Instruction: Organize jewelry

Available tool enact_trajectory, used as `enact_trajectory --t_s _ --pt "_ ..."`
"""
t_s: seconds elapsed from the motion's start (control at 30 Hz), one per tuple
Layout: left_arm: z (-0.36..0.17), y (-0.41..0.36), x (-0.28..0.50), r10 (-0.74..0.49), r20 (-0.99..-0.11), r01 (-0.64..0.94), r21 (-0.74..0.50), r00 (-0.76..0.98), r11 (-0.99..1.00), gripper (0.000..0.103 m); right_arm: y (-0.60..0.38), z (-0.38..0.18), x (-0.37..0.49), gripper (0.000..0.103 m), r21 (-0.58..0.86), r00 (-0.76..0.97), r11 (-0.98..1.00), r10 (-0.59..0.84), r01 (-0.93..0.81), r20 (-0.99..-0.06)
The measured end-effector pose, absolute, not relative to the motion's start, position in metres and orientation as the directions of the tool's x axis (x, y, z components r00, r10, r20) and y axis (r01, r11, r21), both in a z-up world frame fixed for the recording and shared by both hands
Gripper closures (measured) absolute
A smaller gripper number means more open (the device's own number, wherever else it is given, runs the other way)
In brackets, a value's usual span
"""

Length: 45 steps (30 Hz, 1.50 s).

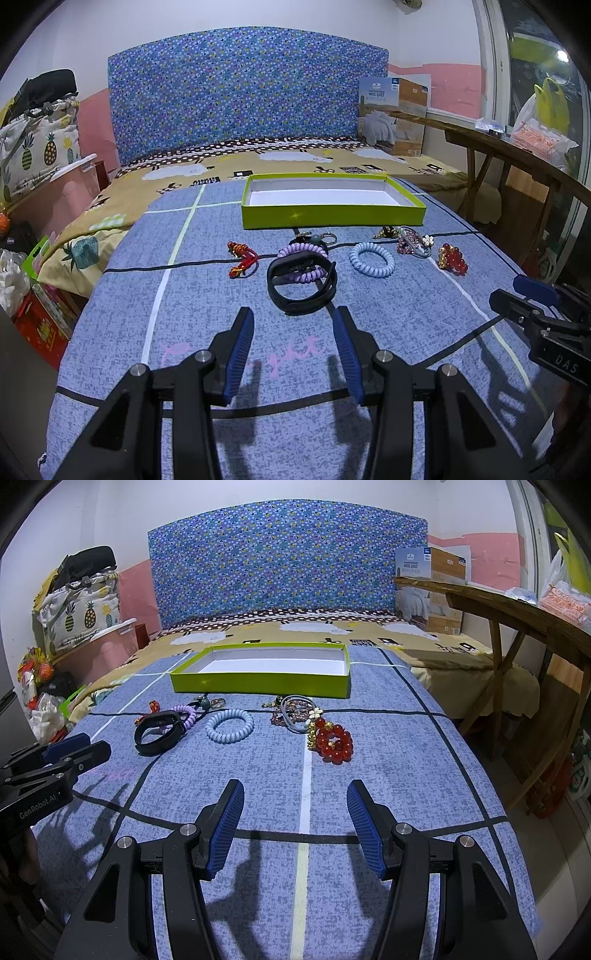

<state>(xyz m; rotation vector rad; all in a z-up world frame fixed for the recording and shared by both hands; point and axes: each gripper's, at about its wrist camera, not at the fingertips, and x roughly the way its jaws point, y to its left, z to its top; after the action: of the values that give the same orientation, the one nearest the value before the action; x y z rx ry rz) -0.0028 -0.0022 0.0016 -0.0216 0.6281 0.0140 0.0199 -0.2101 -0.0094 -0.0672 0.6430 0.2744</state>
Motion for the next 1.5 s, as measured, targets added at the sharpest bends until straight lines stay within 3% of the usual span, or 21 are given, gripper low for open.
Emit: enact_trajectory --t_s 0.57,0.77,1.43,1.5 --pt "-0.004 -0.003 0.007 -0.028 -0.605 0.007 -0.037 0.796 0.999 0.057 -0.210 -0.011 0.026 0.045 0.017 0.763 0.962 0.227 -0.273 -0.605" --pt "-0.005 0.003 0.025 -0.059 -0.648 0.018 -0.070 0.759 0.997 0.057 -0.214 -0.007 0.042 0.045 0.020 0.761 0.964 0.223 -0.266 -0.609" --pt "-0.021 0.023 0.090 -0.010 -0.772 -0.057 -0.060 0.636 0.997 0.057 -0.225 -0.025 0.132 0.045 0.074 0.608 0.949 0.254 -0.305 -0.752" --pt "-0.026 0.023 0.095 -0.008 -0.788 -0.060 -0.057 0.616 0.997 0.066 -0.223 -0.030 0.139 0.045 0.075 0.586 0.946 0.257 -0.317 -0.768"
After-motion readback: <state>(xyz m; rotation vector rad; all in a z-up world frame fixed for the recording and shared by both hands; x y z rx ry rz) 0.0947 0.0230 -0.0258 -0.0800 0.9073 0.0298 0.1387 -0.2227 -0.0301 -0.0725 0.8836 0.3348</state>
